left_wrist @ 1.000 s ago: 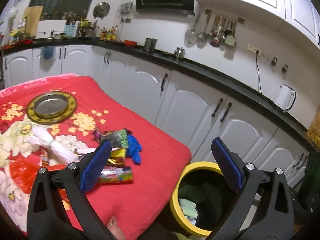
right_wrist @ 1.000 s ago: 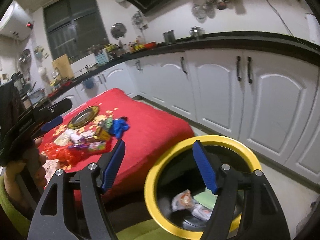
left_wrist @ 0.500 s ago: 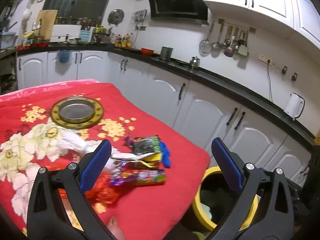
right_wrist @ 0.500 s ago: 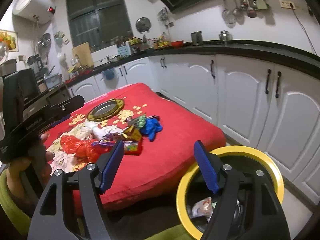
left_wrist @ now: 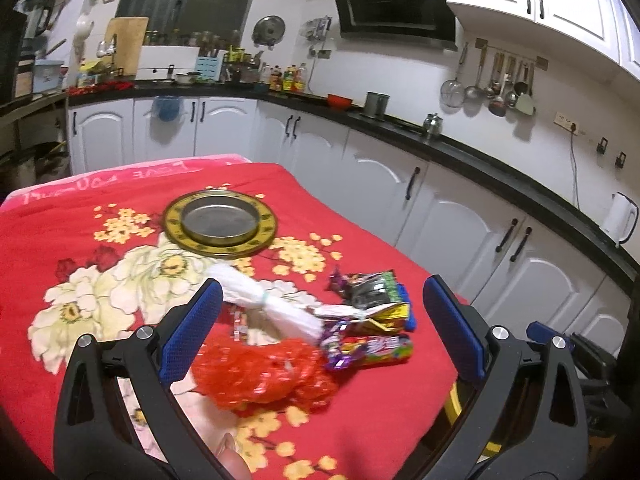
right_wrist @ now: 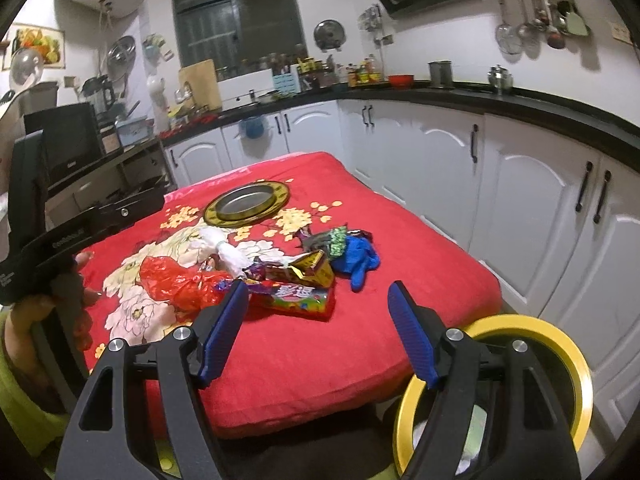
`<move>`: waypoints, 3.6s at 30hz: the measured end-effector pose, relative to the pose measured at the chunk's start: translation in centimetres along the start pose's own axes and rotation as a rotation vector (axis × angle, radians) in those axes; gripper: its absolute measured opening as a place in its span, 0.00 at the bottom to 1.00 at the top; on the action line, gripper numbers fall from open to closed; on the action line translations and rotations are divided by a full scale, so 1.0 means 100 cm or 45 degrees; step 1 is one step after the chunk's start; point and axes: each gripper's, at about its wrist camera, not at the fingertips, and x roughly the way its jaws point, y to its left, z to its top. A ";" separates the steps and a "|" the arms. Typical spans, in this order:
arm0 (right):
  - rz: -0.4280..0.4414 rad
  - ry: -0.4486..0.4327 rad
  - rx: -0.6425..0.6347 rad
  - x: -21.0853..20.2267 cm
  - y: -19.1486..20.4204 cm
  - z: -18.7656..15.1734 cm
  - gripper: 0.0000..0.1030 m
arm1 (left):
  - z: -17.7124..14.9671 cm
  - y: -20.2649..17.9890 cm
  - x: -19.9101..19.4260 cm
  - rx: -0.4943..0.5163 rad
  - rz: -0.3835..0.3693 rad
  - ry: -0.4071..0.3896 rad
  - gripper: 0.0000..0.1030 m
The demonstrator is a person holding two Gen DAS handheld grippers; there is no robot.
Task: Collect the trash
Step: 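Move both open tools back over the blanket toward the remaining trash, then grasp the red plastic bag with the left tool while the right tool grasps the gold snack box, then lift the red bag and gold box and carry them over the bin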
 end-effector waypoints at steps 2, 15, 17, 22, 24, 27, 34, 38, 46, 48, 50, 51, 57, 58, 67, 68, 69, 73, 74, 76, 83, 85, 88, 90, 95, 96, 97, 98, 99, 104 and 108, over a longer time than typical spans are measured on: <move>0.019 0.017 -0.014 0.011 0.000 0.005 0.68 | -0.001 0.006 0.000 -0.001 0.013 0.010 0.89; 0.042 0.143 -0.118 0.085 0.000 0.015 0.68 | -0.020 0.053 0.004 -0.038 0.081 0.138 0.89; 0.054 0.167 -0.152 0.097 0.001 0.014 0.68 | -0.025 0.060 0.006 -0.057 0.087 0.162 0.89; 0.070 0.202 -0.208 0.122 0.003 0.012 0.67 | -0.033 0.072 0.015 -0.100 0.072 0.206 0.89; 0.076 0.205 -0.224 0.130 0.003 0.013 0.67 | -0.036 0.072 0.019 -0.098 0.056 0.223 0.89; 0.081 0.210 -0.239 0.141 0.002 0.016 0.67 | -0.039 0.072 0.024 -0.102 0.043 0.243 0.89; 0.116 0.231 -0.310 0.159 -0.001 0.016 0.58 | -0.044 0.075 0.034 -0.110 0.019 0.283 0.89; 0.147 0.258 -0.344 0.166 0.002 0.013 0.38 | -0.047 0.075 0.040 -0.118 0.005 0.312 0.89; 0.171 0.200 -0.322 0.152 0.005 0.008 0.37 | -0.049 0.074 0.047 -0.115 -0.019 0.350 0.66; 0.150 0.179 -0.301 0.148 0.005 0.010 0.37 | -0.050 0.073 0.047 -0.106 -0.022 0.360 0.58; 0.133 0.161 -0.274 0.144 0.005 0.013 0.37 | -0.050 0.073 0.047 -0.103 -0.033 0.369 0.36; 0.126 0.151 -0.260 0.142 0.004 0.014 0.37 | -0.051 0.072 0.048 -0.099 -0.036 0.373 0.29; 0.083 0.102 -0.220 0.127 0.005 0.022 0.36 | -0.049 0.067 0.044 -0.068 -0.069 0.377 0.05; 0.070 0.092 -0.213 0.124 0.004 0.023 0.36 | -0.047 0.066 0.041 -0.065 -0.072 0.362 0.04; 0.031 0.012 -0.151 0.098 -0.001 0.031 0.36 | -0.022 0.069 0.008 -0.059 -0.060 0.190 0.04; 0.033 0.006 -0.146 0.095 -0.001 0.032 0.36 | -0.020 0.069 0.005 -0.055 -0.054 0.172 0.04; 0.035 0.003 -0.142 0.094 0.000 0.032 0.36 | -0.017 0.069 0.003 -0.049 -0.050 0.156 0.04; 0.038 -0.017 -0.134 0.085 0.001 0.033 0.36 | -0.012 0.068 -0.003 -0.035 -0.043 0.119 0.04; 0.041 -0.023 -0.131 0.082 0.002 0.034 0.36 | -0.011 0.067 -0.003 -0.030 -0.043 0.116 0.04; 0.054 -0.031 -0.114 0.078 0.002 0.034 0.36 | -0.010 0.064 -0.004 -0.014 -0.040 0.109 0.04; 0.072 -0.034 -0.136 0.069 0.013 0.038 0.36 | -0.006 0.056 -0.015 0.034 -0.025 0.055 0.04; 0.071 -0.041 -0.142 0.066 0.018 0.040 0.36 | -0.004 0.056 -0.018 0.040 -0.021 0.036 0.03; 0.063 -0.053 -0.147 0.061 0.021 0.043 0.36 | -0.003 0.056 -0.021 0.043 -0.019 0.021 0.03; 0.061 -0.057 -0.144 0.058 0.021 0.044 0.36 | -0.003 0.055 -0.022 0.049 -0.017 0.014 0.03; 0.046 -0.079 -0.134 0.047 0.018 0.044 0.36 | -0.002 0.047 -0.025 0.072 -0.021 0.003 0.03; 0.040 -0.085 -0.131 0.044 0.017 0.044 0.36 | -0.001 0.043 -0.026 0.077 -0.027 0.001 0.03; 0.035 -0.088 -0.128 0.041 0.015 0.044 0.36 | -0.001 0.040 -0.027 0.081 -0.030 0.000 0.03; 0.030 -0.092 -0.122 0.038 0.013 0.044 0.36 | -0.001 0.038 -0.027 0.087 -0.033 -0.001 0.03; 0.026 -0.097 -0.115 0.034 0.011 0.043 0.36 | -0.001 0.034 -0.027 0.095 -0.035 -0.003 0.03; -0.009 -0.116 -0.075 0.017 -0.007 0.041 0.36 | -0.001 0.014 -0.027 0.144 -0.055 -0.005 0.03; -0.041 -0.128 -0.050 0.002 -0.022 0.036 0.36 | -0.003 -0.001 -0.025 0.151 -0.084 -0.001 0.03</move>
